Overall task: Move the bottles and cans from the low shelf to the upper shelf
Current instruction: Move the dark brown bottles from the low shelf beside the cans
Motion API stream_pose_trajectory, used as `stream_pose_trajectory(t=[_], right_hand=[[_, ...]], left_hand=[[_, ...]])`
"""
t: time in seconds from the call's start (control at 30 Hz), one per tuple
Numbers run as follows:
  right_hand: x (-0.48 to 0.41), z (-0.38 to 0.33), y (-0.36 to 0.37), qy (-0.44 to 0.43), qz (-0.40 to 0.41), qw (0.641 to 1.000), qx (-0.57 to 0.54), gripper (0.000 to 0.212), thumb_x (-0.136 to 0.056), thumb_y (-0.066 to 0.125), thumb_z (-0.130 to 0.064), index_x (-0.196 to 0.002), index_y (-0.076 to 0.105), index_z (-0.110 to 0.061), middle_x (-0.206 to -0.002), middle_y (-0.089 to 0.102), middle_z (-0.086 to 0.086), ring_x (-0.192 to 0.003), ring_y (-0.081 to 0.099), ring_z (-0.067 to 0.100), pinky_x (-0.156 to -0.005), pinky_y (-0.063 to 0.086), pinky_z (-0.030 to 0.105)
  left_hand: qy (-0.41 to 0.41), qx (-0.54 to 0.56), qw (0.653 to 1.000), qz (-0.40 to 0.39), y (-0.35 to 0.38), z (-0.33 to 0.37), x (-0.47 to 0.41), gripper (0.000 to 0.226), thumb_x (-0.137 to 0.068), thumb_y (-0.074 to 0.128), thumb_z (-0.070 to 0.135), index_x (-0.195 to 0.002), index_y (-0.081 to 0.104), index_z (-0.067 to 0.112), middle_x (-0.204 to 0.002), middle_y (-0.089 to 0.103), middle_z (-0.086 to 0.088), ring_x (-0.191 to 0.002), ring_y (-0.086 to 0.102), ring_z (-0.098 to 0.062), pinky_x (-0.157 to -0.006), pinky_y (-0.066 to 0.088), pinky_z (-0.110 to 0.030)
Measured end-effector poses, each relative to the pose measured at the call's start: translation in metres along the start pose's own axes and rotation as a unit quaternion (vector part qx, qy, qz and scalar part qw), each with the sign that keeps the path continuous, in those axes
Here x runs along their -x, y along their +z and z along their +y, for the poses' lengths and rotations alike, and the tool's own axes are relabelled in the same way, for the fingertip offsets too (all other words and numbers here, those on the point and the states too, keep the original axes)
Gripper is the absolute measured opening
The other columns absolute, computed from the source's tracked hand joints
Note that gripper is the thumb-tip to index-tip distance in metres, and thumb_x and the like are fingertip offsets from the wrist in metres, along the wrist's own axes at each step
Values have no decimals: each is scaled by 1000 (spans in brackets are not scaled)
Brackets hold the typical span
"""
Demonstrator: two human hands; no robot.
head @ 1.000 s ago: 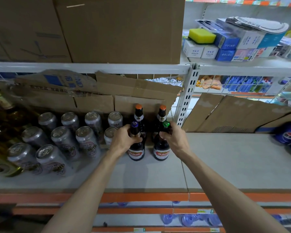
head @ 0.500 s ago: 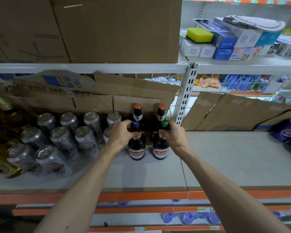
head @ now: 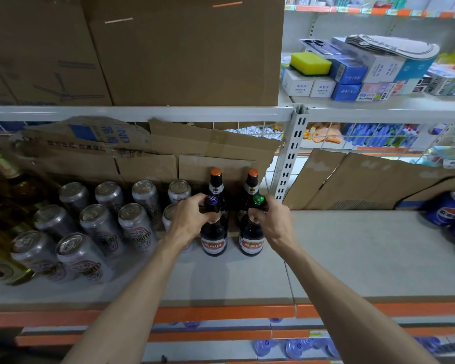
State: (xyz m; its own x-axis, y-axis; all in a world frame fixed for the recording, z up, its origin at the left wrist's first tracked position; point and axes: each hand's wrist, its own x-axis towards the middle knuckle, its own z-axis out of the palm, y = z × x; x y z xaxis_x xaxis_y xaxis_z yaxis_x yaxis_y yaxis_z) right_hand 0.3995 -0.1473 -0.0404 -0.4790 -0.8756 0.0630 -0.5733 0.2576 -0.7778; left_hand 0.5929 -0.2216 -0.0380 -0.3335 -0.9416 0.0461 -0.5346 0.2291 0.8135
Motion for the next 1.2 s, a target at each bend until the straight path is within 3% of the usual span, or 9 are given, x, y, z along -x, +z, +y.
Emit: stream_pose_trajectory(t=[0.37,0.53,0.67,0.77,0.83,1.03,1.13,1.2], right_hand=[[-3,0,0,9,-8,1000,2,15,-84,70,-20,-91,60,-12,-83,70,5,-78,66,25,-75,56,45],[6,2,4,7,1,1000,-15,20,-87,68,-20,-102,59,-10,-93,70,8,-86,64,28,-79,54,46],[12,-1,3,13,-11,1000,4,35,-86,70,-26,-112,54,-11,-101,65,7,-93,61,27,-81,52,44],[26,-2,-1,30,2,1000,7,47,-89,67,-34,-122,45,-9,-105,55,3,-95,55,25,-79,46,37],[38,3,-5,50,11,998,36,47,-93,60,-36,-124,42,-7,-114,58,10,-101,57,31,-80,45,38],[84,-2,-22,87,-25,977,193,43,-94,60,-26,-124,42,-1,-120,59,23,-108,56,40,-77,39,35],[111,-20,-30,64,-35,971,230,37,-95,57,-26,-119,43,-1,-118,60,23,-106,58,39,-74,40,34],[133,-35,-31,32,-28,969,242,29,-95,53,-22,-114,44,-3,-113,61,22,-101,59,39,-70,38,35]], left_hand=[[-3,10,1000,-22,0,-3,-5,32,-75,83,17,-102,66,17,-99,69,4,-94,64,-14,-73,45,-22],[-5,26,999,-24,1,-7,-3,35,-75,82,19,-106,66,18,-102,71,5,-96,66,-13,-75,48,-22],[2,-6,1000,-30,0,-7,-1,42,-75,82,21,-112,64,17,-101,67,7,-93,63,-11,-66,41,-13],[22,-33,999,-21,0,-10,2,63,-72,84,25,-127,56,16,-120,66,0,-109,62,-17,-88,50,-30],[33,-38,999,1,1,-11,8,71,-73,83,28,-134,49,16,-130,60,-4,-120,57,-20,-98,47,-39],[81,-74,989,99,-8,4,63,46,-92,64,35,-129,48,12,-130,55,-6,-119,52,-22,-89,44,-32],[61,-149,985,59,-23,4,92,34,-94,58,29,-122,53,11,-127,56,-8,-116,55,-26,-83,46,-37],[44,-200,979,3,-36,-3,116,37,-93,59,26,-125,51,9,-129,55,-11,-117,54,-29,-87,45,-38]])
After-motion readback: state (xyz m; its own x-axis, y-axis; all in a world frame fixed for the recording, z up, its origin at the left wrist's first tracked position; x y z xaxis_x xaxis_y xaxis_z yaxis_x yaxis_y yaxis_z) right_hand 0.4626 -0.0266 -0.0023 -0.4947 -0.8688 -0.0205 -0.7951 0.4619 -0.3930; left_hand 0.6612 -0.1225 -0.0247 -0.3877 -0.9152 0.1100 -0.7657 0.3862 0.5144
